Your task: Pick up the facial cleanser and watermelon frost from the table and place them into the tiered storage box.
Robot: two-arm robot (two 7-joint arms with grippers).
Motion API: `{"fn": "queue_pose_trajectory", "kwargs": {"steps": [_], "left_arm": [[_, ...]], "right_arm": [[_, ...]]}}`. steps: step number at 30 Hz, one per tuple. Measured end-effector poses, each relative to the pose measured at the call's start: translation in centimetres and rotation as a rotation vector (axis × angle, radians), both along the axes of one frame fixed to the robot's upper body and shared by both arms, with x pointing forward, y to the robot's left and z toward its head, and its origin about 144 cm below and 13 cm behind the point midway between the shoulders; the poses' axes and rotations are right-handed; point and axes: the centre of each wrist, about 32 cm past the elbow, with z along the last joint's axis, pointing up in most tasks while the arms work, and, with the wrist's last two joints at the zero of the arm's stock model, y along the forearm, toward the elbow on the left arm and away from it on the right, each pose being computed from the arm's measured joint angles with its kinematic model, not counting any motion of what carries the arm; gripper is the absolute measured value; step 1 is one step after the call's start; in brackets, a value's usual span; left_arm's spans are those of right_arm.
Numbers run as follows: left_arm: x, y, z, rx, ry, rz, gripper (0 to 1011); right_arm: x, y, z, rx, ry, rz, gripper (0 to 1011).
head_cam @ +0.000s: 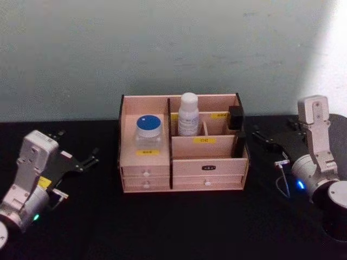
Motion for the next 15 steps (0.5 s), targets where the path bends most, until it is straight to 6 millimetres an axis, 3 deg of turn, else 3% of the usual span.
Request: {"fn": "queue_pose_trajectory", "kwargs": {"steps": [15], "left_arm": [[0.00, 0.00, 0.00, 0.000, 0.000, 0.000, 1001]], "right_arm": [[0.02, -0.03, 0.16, 0.001, -0.006, 0.002, 1002]]}}
